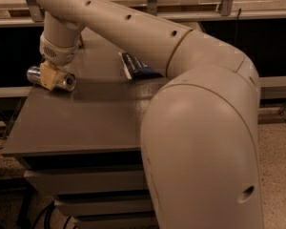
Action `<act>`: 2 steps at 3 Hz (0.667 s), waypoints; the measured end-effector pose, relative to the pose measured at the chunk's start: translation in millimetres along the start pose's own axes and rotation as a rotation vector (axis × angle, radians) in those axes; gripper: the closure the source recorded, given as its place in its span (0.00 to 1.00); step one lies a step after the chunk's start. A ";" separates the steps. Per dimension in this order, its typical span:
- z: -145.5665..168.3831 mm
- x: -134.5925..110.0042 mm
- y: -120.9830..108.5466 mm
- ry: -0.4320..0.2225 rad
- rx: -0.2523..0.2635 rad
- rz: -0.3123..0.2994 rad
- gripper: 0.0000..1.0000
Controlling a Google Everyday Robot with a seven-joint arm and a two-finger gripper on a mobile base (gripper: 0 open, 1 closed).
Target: Pick redbull can
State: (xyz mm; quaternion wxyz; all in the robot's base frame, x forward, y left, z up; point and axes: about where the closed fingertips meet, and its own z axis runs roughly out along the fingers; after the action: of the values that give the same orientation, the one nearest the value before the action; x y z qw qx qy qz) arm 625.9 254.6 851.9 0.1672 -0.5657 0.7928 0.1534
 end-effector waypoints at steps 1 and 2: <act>-0.7 0.8 -2.3 0.001 0.000 0.003 1.00; -6.1 1.1 -6.9 0.003 0.010 -0.001 1.00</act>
Offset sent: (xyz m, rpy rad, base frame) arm 0.0049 -0.0080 0.0055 0.0018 -0.0034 -0.0129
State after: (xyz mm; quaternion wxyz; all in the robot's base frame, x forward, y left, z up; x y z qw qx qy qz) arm 631.5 248.8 856.5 0.1689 -0.5655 0.7935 0.1484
